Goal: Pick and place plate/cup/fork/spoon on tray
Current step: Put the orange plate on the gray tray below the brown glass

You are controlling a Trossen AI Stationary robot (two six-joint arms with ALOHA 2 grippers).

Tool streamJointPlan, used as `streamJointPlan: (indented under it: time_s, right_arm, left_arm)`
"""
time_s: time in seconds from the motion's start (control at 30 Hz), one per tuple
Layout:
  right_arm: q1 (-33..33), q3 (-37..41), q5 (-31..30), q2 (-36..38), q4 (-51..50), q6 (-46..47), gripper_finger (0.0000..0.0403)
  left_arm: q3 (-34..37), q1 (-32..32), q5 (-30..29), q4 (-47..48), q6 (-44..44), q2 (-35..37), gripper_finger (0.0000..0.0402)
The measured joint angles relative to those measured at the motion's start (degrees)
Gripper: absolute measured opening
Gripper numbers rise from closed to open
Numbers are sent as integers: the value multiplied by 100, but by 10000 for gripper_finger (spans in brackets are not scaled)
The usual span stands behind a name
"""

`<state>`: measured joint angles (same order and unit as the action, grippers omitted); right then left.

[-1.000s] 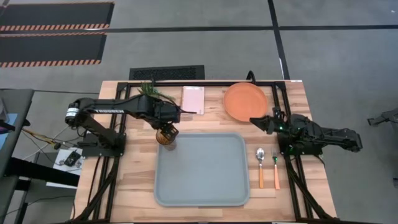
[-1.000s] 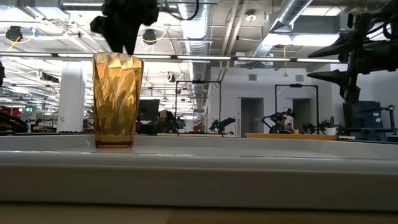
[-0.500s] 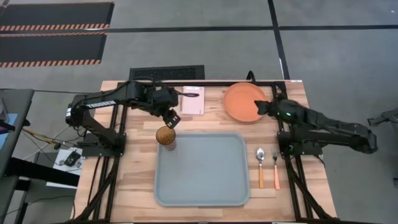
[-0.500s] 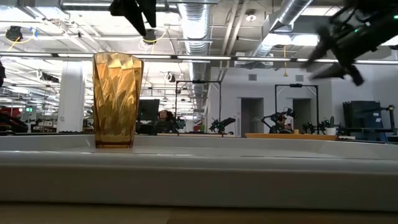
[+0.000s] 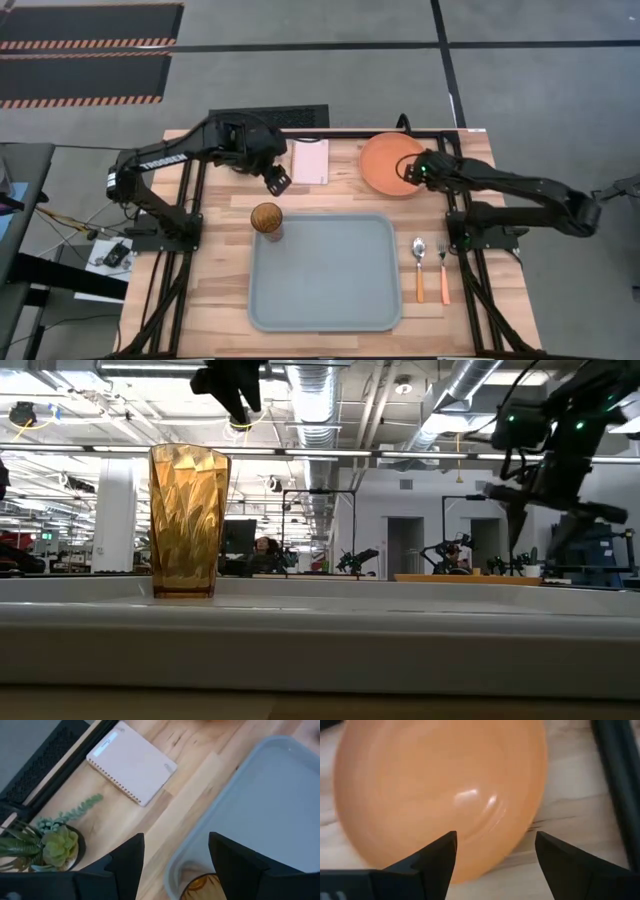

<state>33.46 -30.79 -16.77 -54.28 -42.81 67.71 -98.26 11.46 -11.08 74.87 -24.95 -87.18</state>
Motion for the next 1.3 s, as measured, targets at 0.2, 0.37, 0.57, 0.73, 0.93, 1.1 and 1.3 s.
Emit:
streamJointPlan:
  time_s: [0.2, 0.37, 0.57, 0.73, 0.93, 1.1, 1.3]
  right_arm:
    - [457, 9, -41, -436, 23, -3, 294]
    - [727, 61, -56, -937, 505, -191, 291]
    - [996, 532, 370, -1628, 1622, -94, 289]
    - [1051, 660, 293, -1836, 1799, -90, 252]
    - [1063, 695, 227, -1742, 1778, -49, 110]
    - [1059, 686, 346, -1756, 2120, -160, 13]
    - [1046, 662, 645, -1614, 2698, -158, 6]
  left_arm:
    - [0, 175, 119, -17, 262, 0, 208]
    - [0, 305, 119, -158, 322, 0, 208]
    - [0, 426, 143, -260, 350, -2, 208]
    - [0, 486, 143, -265, 347, -2, 208]
    - [0, 490, 81, -284, 348, -7, 208]
    - [0, 499, 4, -327, 290, -9, 208]
    - [-4, 632, 198, -537, -7, -11, 208]
